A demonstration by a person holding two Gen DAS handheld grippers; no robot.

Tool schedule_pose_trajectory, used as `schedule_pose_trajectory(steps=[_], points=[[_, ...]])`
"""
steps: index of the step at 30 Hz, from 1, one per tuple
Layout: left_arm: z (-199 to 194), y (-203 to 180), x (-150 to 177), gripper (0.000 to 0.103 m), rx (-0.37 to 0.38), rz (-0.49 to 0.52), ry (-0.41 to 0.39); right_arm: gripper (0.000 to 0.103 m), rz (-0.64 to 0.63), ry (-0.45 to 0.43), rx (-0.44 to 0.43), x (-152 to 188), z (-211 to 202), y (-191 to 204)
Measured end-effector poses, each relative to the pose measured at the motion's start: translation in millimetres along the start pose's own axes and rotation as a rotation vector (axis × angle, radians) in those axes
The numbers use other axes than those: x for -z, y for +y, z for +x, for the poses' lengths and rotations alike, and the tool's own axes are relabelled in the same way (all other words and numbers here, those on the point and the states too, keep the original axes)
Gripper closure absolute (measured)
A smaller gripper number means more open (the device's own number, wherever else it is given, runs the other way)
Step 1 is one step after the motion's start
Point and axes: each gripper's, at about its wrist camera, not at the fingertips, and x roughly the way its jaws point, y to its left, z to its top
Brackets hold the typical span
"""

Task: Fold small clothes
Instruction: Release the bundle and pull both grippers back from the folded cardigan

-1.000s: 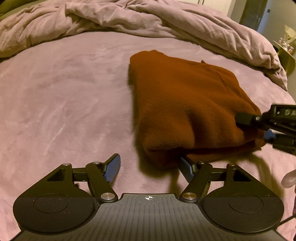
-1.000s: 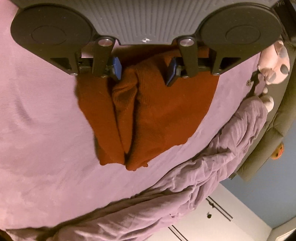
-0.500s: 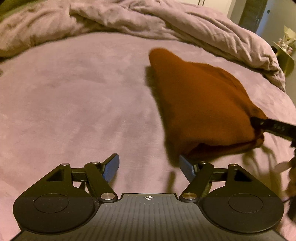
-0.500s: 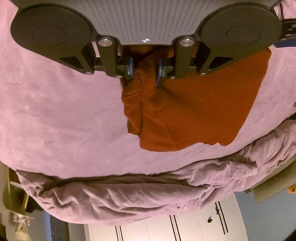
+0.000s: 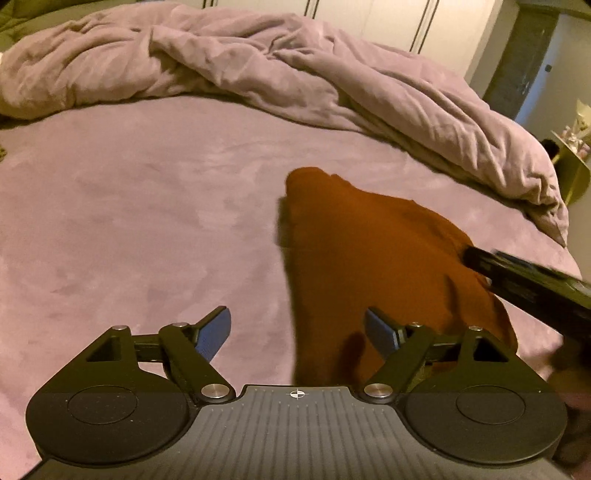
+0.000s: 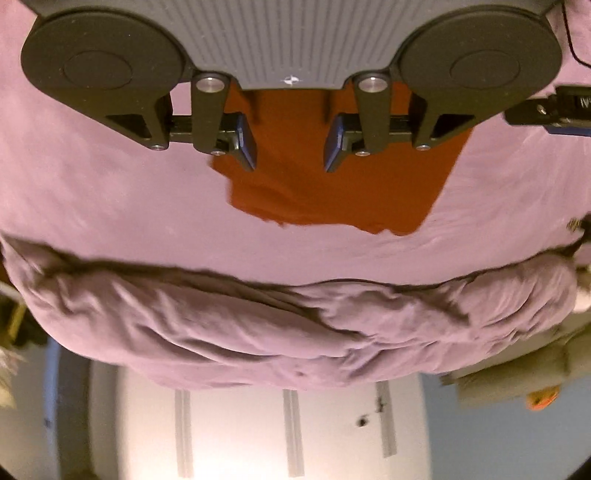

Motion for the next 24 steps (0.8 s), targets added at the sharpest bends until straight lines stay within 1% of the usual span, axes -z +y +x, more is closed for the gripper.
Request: schedule_pose_trajectory(steps=[4, 6, 8, 9, 10, 11, 12, 13, 14, 15, 17, 19, 21, 22, 24], points=[[9.6, -8.8, 2.8, 0.017, -0.025, 0.027, 0.008, 0.065, -0.04, 0.052, 0.006, -17.2, 41.6, 7.7], [13.4, -10.2, 0.2, 0.017, -0.053, 0.027, 0.0, 0.065, -0.073, 0.067, 0.033, -18.8, 60.1, 10.1], [19.3, -10.9, -7.4, 0.017, -0.064, 0.014, 0.003, 0.065, -0.108, 0.113, 0.065, -16.3, 79.6, 7.3], [21.7, -12.2, -11.6, 0.017, -0.062, 0.009, 0.003, 0.065, -0.129, 0.13, 0.094, -12.5, 87.2, 4.2], [25.0, -14.6, -17.6, 0.017, -0.06, 0.006, -0.002, 0.063, -0.142, 0.136, 0.105, -10.0, 93.8, 0.3], [27.6, -17.0, -22.1, 0.017, -0.061, 0.01, -0.008, 0.058, -0.14, 0.139, 0.115, -7.8, 98.3, -5.7], [31.1, -20.6, -27.8, 0.017, -0.064, 0.018, -0.016, 0.055, -0.131, 0.138, 0.123, -5.4, 100.7, -11.3], [34.2, -23.6, -32.3, 0.015, -0.066, 0.023, -0.026, 0.05, -0.114, 0.139, 0.123, -4.0, 103.2, -16.4], [38.6, -26.6, -37.1, 0.014, -0.067, 0.025, -0.031, 0.047, -0.076, 0.146, 0.113, -3.1, 105.8, -23.5], [43.8, -29.3, -41.9, 0.014, -0.068, 0.028, -0.027, 0.045, -0.039, 0.154, 0.102, -3.2, 106.9, -28.9], [57.3, -33.9, -51.4, 0.014, -0.065, 0.025, -0.004, 0.045, 0.008, 0.172, 0.089, -7.9, 106.6, -33.8], [70.5, -37.1, -56.6, 0.012, -0.061, 0.008, 0.013, 0.048, 0.025, 0.145, 0.074, -15.9, 98.7, -30.3], [84.7, -39.8, -58.1, 0.011, -0.073, 0.005, 0.033, 0.051, 0.005, 0.097, 0.079, -23.1, 91.4, -22.4], [92.0, -41.9, -57.9, 0.008, -0.079, 0.018, 0.04, 0.052, -0.009, 0.079, 0.086, -26.1, 91.2, -20.2], [100.2, -45.7, -56.1, 0.005, -0.094, 0.05, 0.044, 0.053, -0.037, 0.09, 0.106, -29.5, 99.0, -17.5]])
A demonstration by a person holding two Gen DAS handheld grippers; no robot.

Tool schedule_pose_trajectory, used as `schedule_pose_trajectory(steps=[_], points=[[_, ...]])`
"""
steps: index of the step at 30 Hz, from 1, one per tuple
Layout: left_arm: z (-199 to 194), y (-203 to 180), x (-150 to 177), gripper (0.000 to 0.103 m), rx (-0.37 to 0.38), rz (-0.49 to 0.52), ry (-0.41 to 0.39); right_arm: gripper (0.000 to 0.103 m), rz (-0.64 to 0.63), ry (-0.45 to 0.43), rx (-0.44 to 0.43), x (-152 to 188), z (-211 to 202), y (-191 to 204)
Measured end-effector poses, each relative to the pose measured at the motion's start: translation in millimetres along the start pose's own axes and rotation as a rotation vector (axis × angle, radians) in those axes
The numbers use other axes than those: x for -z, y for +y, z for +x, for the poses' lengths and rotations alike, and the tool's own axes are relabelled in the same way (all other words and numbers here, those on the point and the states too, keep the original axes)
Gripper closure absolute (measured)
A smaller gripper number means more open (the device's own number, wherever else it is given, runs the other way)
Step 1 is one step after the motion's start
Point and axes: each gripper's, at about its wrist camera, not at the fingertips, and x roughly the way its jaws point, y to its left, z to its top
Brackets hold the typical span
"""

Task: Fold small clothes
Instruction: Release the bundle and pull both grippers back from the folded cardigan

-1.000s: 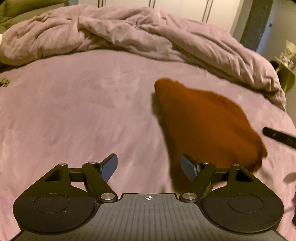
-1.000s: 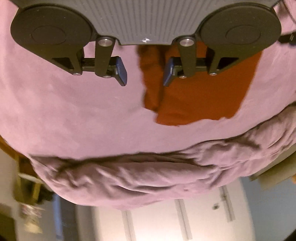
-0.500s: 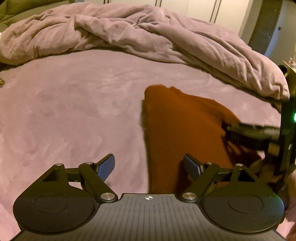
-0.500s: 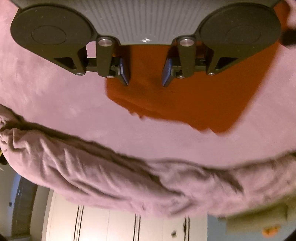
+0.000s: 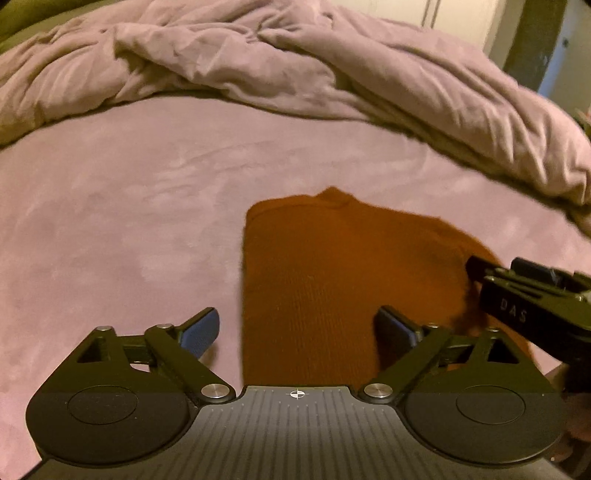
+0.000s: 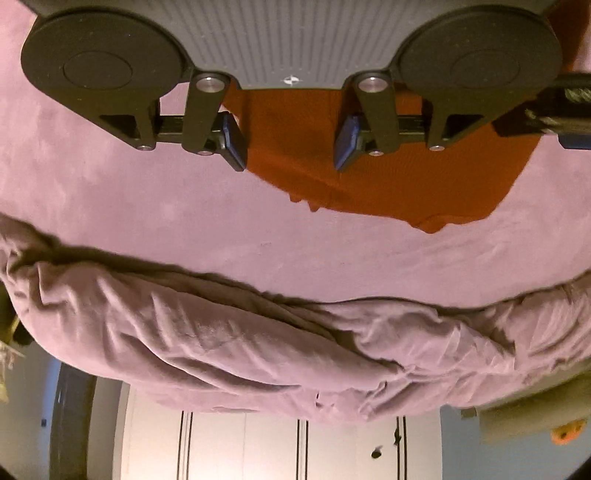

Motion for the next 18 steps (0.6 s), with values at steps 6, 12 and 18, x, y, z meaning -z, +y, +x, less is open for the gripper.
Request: schedule_pose_trajectory(steps=[6, 12, 18], points=[[8.0, -3.5, 1.4, 0.003, -0.01, 0.032, -0.01, 0.055, -0.048, 0.091, 0.058, 9.1, 32.6, -2.3], [7.9, -3.7, 0.4, 0.001, -0.019, 0.031, 0.005, 0.055, -0.115, 0.095, 0.084, 11.5, 34.7, 4.4], [-53.3, 19.2, 43.3, 0.002, 0.04, 0.02, -0.046, 0.055, 0.004, 0.005, -0.012, 23.2, -25.7, -18.3]])
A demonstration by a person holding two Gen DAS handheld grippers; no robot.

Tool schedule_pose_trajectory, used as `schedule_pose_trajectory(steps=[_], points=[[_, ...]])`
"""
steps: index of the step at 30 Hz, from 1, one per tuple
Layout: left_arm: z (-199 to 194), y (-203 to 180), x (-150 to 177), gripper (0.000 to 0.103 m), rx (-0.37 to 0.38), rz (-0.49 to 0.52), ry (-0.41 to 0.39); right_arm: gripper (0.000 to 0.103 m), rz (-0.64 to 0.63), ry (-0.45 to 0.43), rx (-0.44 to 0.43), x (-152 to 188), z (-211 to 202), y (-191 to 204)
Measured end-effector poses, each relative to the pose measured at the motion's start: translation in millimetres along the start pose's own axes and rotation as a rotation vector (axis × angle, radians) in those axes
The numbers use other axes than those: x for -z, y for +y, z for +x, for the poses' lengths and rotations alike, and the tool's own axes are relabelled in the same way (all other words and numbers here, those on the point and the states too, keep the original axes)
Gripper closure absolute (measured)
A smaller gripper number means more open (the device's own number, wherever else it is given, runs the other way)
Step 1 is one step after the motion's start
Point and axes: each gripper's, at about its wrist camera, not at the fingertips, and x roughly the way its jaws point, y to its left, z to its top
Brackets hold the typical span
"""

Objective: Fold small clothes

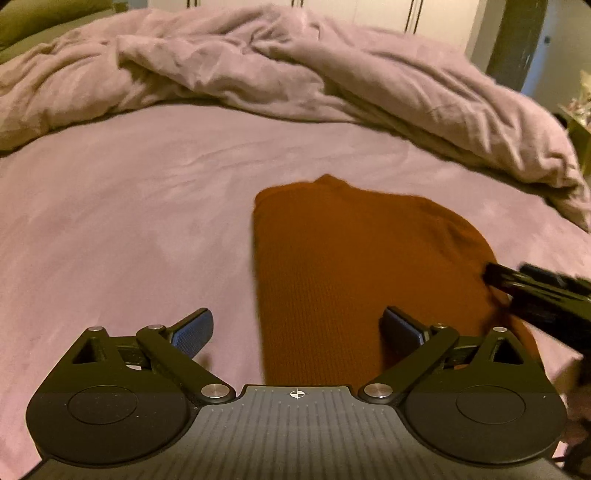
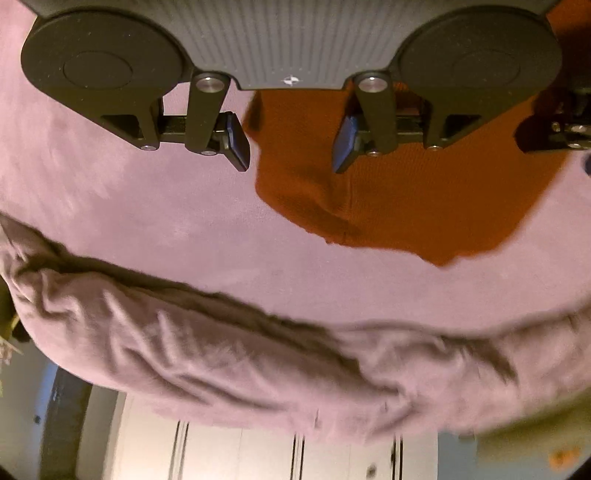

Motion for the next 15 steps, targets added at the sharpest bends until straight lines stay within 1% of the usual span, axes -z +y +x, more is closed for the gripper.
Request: schedule_pose_trajectory(steps=[2, 4, 6, 8, 10, 11, 13, 15], points=[[-24.7, 9.3, 30.8, 0.002, 0.015, -0.044, -0.023, 0.055, 0.088, -0.045, -0.052, 29.1, -41.5, -13.6], [-38.2, 12.9, 54.2, 0.002, 0.016, -0.07, -0.007, 0.055, 0.172, -0.045, -0.089, 60.2, -73.1, -23.5], [-42.1, 8.8, 74.4, 0.002, -0.011, -0.054, 0.02, 0.055, 0.255, -0.026, -0.12, 89.5, -95.1, -32.7], [-36.5, 3.0, 80.6, 0.002, -0.036, -0.019, 0.069, 0.055, 0.313, 0.005, -0.124, 108.8, -106.6, -34.8], [-31.6, 0.7, 79.0, 0.002, -0.06, -0.007, 0.075, 0.055, 0.328, 0.035, -0.13, 114.9, -110.1, -32.5], [-30.6, 0.4, 77.4, 0.002, -0.077, -0.01, 0.072, 0.055, 0.328, 0.036, -0.122, 113.3, -111.7, -30.6], [-27.6, 2.3, 70.6, 0.002, -0.093, -0.025, 0.074, 0.055, 0.309, 0.012, -0.118, 102.0, -115.7, -27.3], [-25.9, 7.1, 67.0, 0.002, -0.106, -0.049, 0.085, 0.058, 0.266, -0.011, -0.084, 92.0, -118.0, -22.3]])
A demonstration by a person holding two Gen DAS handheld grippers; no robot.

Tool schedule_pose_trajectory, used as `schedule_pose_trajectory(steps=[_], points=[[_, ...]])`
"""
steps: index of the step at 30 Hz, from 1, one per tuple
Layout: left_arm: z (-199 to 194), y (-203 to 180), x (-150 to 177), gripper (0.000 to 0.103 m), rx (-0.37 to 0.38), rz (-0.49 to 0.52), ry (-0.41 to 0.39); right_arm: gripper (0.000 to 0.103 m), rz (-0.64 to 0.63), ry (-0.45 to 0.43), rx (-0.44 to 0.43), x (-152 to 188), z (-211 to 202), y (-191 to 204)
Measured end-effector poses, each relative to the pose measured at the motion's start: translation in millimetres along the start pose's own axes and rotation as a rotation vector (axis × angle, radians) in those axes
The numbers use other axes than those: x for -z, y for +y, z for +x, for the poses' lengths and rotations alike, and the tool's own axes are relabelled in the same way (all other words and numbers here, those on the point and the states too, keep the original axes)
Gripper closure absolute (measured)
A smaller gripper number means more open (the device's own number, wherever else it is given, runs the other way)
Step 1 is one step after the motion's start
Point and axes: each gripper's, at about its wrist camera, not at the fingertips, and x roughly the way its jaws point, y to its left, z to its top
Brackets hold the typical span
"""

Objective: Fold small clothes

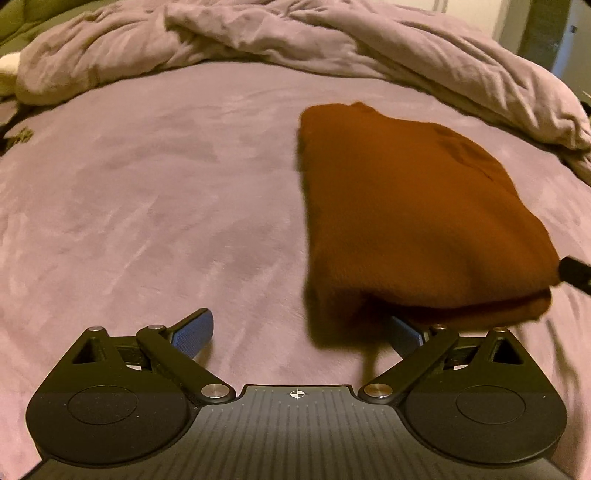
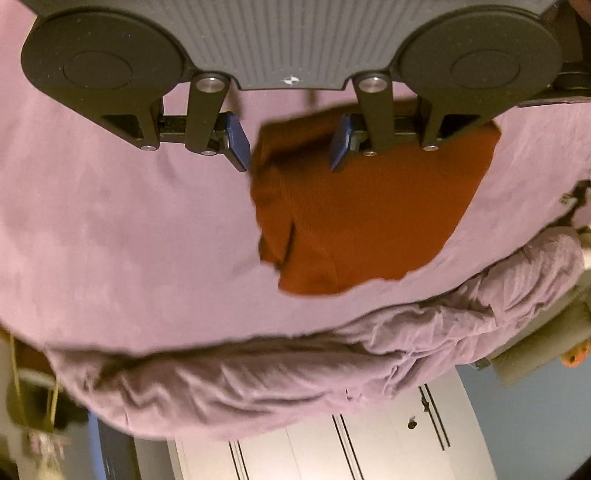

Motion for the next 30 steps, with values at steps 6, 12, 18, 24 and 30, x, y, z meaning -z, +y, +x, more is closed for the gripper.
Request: schedule_pose_trajectory(steps=[6, 12, 18, 24, 30], points=[[2.9, 16.6, -4.9, 0.002, -0.004, -0.034, 0.017, 0.062, -0.106, 0.05, -0.028, -18.3, 19.9, 11.7], [3.3, 19.4, -6.9, 0.001, -0.012, -0.03, -0.01, 0.067, -0.173, 0.114, -0.04, -11.0, 36.8, 15.2], [-0.2, 28.2, -17.7, 0.001, 0.007, -0.032, -0.043, 0.094, -0.155, 0.111, -0.099, -16.9, 28.4, 12.9], [-8.9, 31.2, -20.9, 0.001, 0.003, -0.016, -0.096, 0.096, -0.053, 0.142, -0.159, -17.4, 28.6, 7.6], [-11.0, 32.8, -6.2, 0.002, 0.001, -0.004, -0.065, 0.094, -0.042, 0.195, -0.108, -3.6, 37.7, -4.1]])
